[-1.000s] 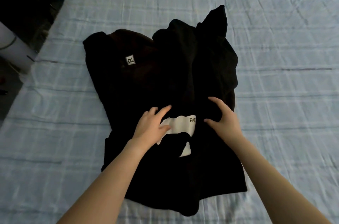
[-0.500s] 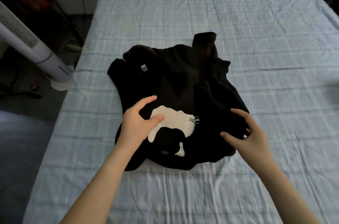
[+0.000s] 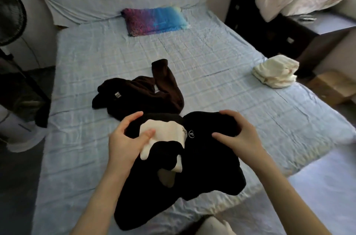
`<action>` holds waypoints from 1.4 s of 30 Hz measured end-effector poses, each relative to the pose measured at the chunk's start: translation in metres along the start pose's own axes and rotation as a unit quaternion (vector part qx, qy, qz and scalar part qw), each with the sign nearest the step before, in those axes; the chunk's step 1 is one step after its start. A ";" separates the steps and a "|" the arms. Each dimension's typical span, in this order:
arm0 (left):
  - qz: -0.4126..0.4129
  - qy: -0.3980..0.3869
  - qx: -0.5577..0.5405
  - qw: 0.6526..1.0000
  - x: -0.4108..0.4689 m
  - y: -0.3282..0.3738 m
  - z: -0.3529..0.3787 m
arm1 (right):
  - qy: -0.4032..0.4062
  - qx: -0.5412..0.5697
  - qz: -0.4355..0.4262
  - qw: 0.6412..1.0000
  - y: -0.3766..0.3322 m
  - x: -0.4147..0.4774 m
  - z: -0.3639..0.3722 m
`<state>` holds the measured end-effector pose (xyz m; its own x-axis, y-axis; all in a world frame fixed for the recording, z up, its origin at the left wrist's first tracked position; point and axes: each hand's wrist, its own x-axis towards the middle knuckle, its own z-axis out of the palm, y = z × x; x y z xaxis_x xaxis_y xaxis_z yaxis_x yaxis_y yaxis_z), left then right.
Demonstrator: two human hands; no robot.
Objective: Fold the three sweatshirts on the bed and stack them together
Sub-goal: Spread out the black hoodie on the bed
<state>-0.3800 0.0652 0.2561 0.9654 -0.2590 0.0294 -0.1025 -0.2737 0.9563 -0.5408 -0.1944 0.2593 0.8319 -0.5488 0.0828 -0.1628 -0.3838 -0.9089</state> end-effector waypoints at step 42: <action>-0.080 0.039 0.018 0.996 0.022 0.082 0.404 | -0.021 -0.133 0.024 0.991 0.191 0.216 -0.390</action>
<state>-0.4636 -0.3371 0.2180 0.9856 -0.1369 -0.0990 0.0473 -0.3392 0.9395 -0.5994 -0.6755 0.2633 0.8400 -0.5423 0.0194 -0.3325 -0.5426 -0.7713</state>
